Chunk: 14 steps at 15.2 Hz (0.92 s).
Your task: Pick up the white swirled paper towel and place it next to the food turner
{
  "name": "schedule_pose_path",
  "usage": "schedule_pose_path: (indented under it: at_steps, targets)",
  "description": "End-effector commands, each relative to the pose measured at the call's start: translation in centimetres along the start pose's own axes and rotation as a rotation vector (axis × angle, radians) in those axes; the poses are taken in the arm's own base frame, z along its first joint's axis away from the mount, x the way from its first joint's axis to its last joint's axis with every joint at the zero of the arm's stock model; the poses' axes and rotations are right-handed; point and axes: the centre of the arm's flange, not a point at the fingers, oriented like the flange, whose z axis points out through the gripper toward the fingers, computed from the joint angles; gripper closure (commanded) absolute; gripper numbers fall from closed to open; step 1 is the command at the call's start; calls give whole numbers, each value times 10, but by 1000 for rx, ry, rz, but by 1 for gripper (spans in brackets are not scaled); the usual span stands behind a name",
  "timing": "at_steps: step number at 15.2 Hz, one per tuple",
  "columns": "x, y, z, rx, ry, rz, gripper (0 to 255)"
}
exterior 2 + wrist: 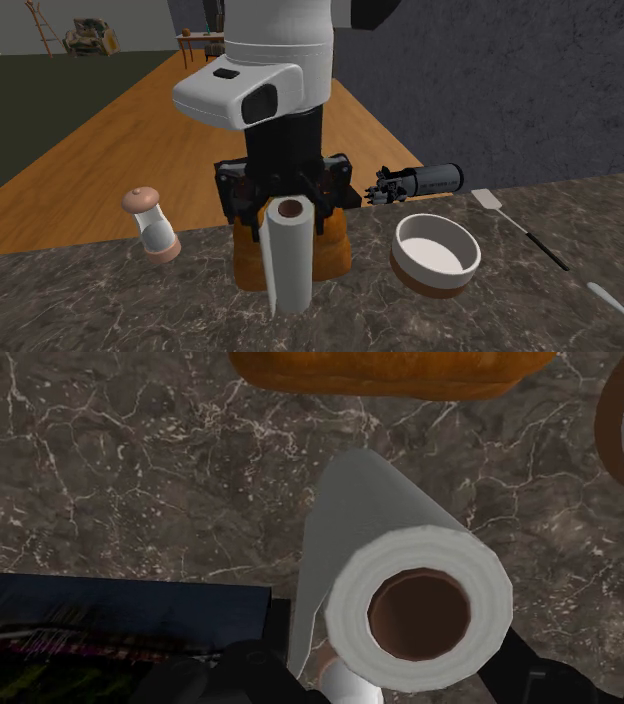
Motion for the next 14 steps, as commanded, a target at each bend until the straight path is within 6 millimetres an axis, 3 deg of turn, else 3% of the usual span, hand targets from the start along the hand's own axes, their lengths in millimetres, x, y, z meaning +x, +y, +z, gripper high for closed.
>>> schedule_pose_path:
  at_steps: [1,14]
  targets:
    - [-7,-20,-2,0,0,0,255]
    - [-62,-182,-8,0,0,0,255]
